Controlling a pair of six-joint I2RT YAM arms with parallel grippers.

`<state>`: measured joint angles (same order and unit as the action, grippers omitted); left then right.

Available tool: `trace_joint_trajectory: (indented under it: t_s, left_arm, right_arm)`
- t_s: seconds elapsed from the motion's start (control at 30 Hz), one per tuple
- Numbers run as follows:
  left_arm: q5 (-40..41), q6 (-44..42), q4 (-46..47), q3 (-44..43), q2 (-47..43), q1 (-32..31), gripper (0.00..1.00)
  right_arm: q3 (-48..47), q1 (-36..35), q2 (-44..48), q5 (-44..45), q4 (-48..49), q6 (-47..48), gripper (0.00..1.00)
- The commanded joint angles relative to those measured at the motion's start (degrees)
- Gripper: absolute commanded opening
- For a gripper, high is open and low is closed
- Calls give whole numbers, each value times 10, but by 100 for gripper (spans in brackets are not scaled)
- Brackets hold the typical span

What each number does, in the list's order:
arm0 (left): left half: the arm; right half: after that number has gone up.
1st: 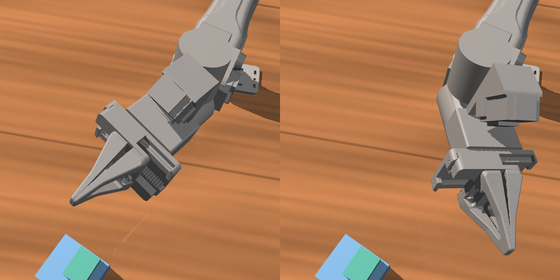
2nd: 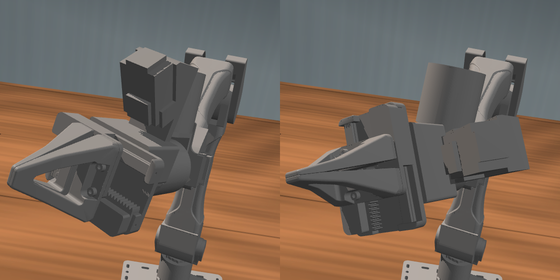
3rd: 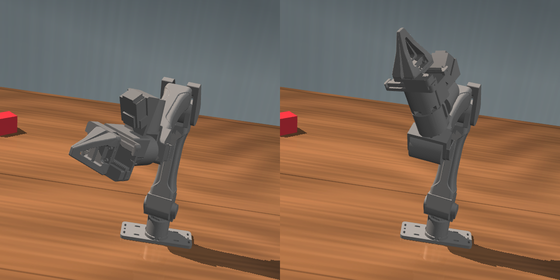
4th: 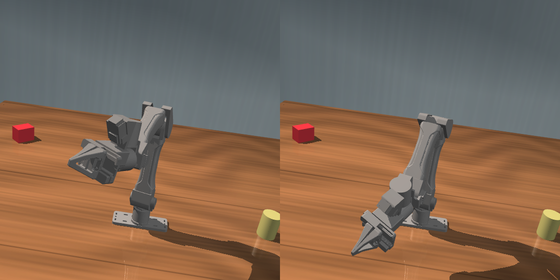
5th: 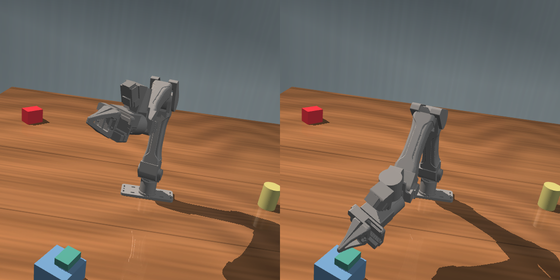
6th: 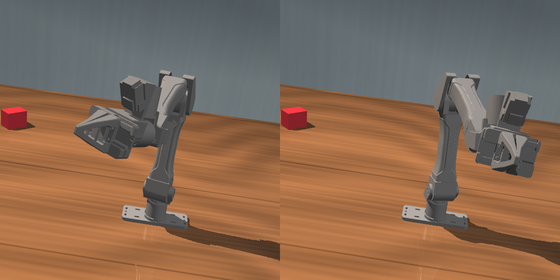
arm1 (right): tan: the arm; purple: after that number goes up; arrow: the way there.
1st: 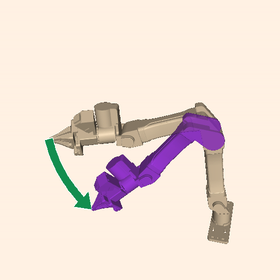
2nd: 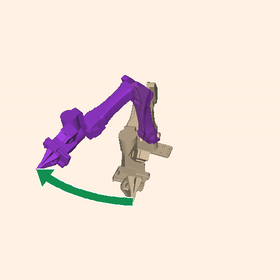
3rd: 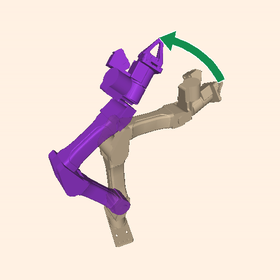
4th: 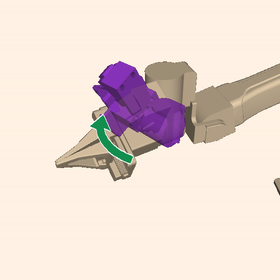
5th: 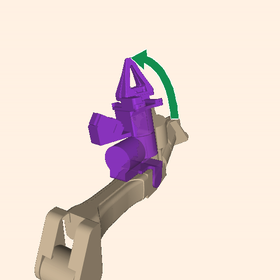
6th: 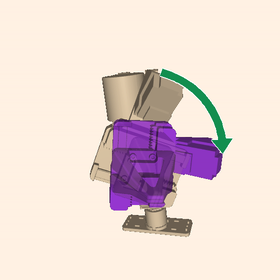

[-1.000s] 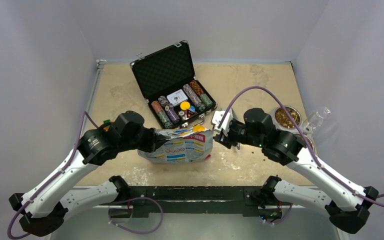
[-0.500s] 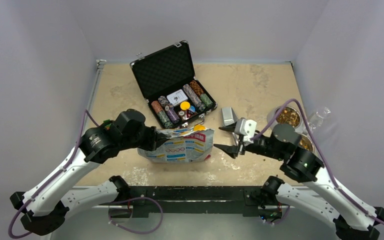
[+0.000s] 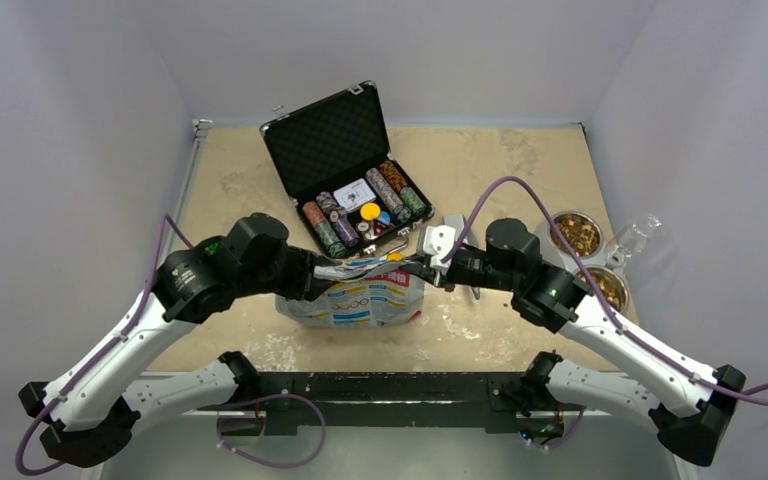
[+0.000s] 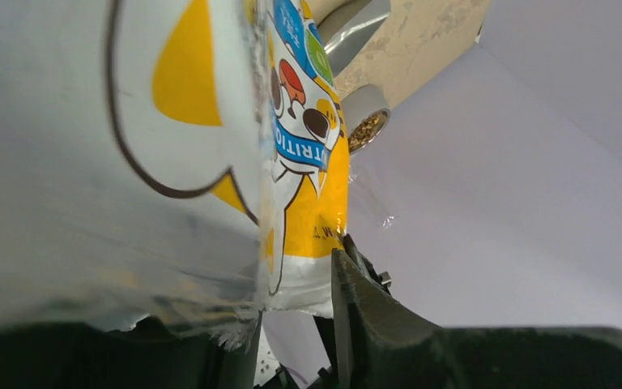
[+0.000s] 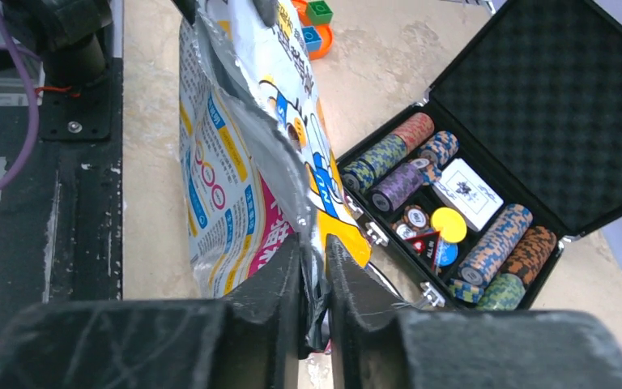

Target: Serve the pet food

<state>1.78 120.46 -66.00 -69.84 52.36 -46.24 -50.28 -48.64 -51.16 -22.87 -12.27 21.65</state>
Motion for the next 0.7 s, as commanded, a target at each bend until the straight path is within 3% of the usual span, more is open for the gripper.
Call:
trace_joint_trajectory:
  t_s: [0.0, 0.07, 0.3, 0.47, 0.57, 0.67]
  left_arm:
    - [0, 50, 34, -48, 8, 0, 47]
    - [-15, 24, 48, -62, 42, -12, 54]
    - [-28, 40, 77, -87, 111, -79, 59]
    - [9, 54, 55, -83, 105, -85, 57]
    - [41, 66, 73, -49, 87, -84, 52]
    - [71, 71, 140, 3, 70, -83, 32]
  right_arm:
    - [-28, -2, 2, -52, 26, 20, 8]
    - [-26, -3, 9, -59, 24, 25, 0]
    - [-41, -3, 7, -35, 10, 16, 0]
    - [-44, -4, 21, -19, 7, 6, 0]
    - [-39, -4, 55, -4, -12, 9, 0]
    - [-29, -6, 90, -23, -46, 20, 0]
